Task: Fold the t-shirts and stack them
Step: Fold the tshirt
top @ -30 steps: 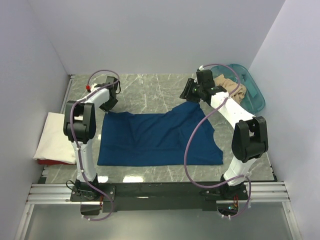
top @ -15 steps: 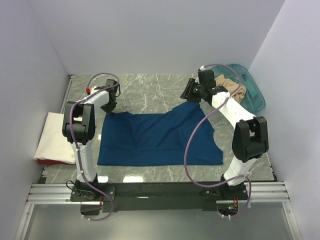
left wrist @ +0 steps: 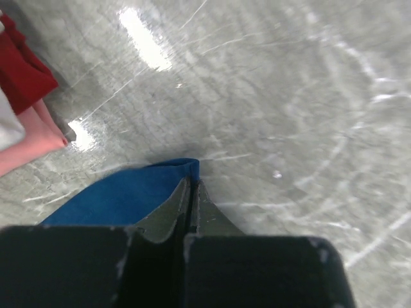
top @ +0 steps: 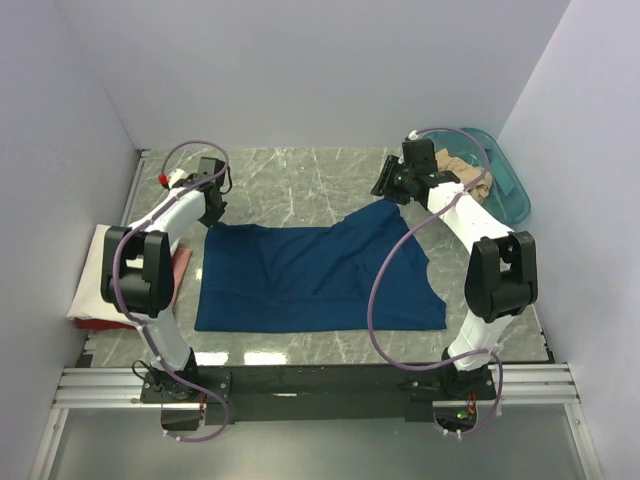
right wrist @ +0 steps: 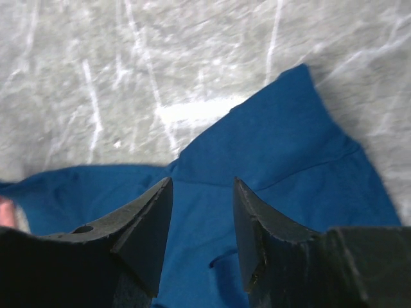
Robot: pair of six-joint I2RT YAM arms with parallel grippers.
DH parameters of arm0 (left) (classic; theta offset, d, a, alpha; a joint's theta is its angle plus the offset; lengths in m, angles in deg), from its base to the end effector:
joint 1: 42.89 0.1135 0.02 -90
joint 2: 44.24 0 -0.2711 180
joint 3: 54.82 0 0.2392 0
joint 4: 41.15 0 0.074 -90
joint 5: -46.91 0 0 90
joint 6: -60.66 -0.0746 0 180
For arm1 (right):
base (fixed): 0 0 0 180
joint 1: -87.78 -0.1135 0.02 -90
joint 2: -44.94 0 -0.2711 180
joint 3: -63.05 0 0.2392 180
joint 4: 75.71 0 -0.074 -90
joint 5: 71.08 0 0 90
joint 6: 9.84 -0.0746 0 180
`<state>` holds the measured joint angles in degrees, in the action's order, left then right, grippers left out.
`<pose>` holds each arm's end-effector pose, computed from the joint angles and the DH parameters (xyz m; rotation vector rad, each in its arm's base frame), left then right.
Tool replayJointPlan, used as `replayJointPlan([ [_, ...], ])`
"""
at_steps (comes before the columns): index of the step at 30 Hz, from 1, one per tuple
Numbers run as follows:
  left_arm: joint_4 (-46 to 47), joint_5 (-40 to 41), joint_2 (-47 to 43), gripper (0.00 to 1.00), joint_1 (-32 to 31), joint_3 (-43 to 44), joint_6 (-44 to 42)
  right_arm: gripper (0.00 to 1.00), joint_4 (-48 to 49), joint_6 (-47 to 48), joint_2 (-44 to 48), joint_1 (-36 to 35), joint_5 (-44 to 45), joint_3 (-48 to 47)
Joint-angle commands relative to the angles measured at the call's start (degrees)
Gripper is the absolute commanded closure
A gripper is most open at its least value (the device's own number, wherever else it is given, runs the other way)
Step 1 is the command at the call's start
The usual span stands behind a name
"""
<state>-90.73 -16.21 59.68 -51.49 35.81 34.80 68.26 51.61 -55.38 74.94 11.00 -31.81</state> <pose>0.3828 -0.0238 0.1966 -1.2861 2.1345 0.1228 0.4047 0.1028 0.2595 0.2479 2.3315 0.5249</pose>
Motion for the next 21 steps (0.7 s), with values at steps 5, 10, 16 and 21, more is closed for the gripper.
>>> replayJointPlan([
  [5, 2.79, 0.90, -3.46, 0.99, -0.01, -1.91, -1.74, 0.49, -1.79, 3.59, -6.20, 2.11, 7.22, -5.62],
  [10, 3.58, 0.02, -3.64, 0.99, -0.01, -2.79, -2.35, 0.46, -2.14, 4.47, -11.74, 5.19, 7.57, -10.01],
  [16, 4.20, -0.33, -3.64, 0.99, -0.01, -3.50, -3.14, 0.43, -4.34, 5.35, -20.00, 7.57, 4.76, -18.18],
  [21, 4.81, -0.42, -3.20, 0.99, -0.01, -3.67, -3.49, 0.43, -5.93, 5.44, -25.10, 7.92, 1.95, -22.84],
])
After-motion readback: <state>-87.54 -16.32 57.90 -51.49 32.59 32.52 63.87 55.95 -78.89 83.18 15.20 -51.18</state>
